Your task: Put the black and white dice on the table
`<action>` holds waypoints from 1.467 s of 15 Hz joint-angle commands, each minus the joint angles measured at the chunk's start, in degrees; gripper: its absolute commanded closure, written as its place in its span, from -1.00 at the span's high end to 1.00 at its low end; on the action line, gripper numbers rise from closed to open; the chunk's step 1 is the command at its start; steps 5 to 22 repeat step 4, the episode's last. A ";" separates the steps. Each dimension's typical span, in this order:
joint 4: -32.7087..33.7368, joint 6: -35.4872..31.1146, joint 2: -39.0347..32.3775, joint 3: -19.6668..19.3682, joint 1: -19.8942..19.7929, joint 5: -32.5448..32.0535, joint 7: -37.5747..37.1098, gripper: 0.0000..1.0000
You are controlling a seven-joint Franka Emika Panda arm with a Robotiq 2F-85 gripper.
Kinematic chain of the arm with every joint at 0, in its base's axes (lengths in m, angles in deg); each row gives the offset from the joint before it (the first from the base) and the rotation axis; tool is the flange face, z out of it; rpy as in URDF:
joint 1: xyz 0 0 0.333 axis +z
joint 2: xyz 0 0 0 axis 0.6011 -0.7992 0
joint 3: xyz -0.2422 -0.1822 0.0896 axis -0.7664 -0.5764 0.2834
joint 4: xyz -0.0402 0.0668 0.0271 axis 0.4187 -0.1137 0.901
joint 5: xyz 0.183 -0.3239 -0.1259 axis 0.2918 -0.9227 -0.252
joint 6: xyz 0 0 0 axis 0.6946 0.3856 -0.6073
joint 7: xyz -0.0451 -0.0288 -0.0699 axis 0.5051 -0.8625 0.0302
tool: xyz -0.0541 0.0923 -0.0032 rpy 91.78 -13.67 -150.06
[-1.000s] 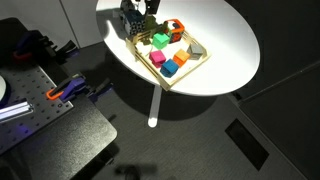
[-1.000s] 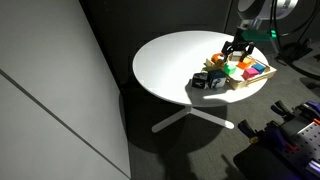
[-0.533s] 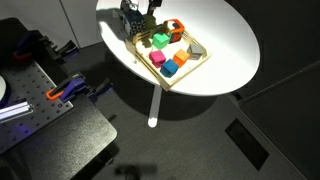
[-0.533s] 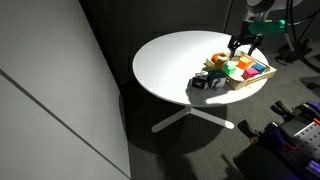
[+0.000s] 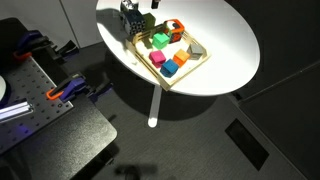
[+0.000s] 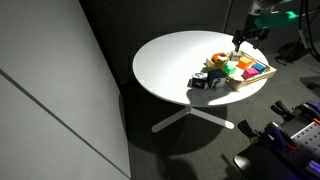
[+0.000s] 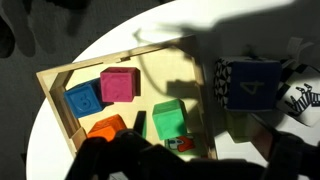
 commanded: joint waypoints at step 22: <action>0.03 0.99 0.33 0.03 -0.35 0.25 2.08 1.00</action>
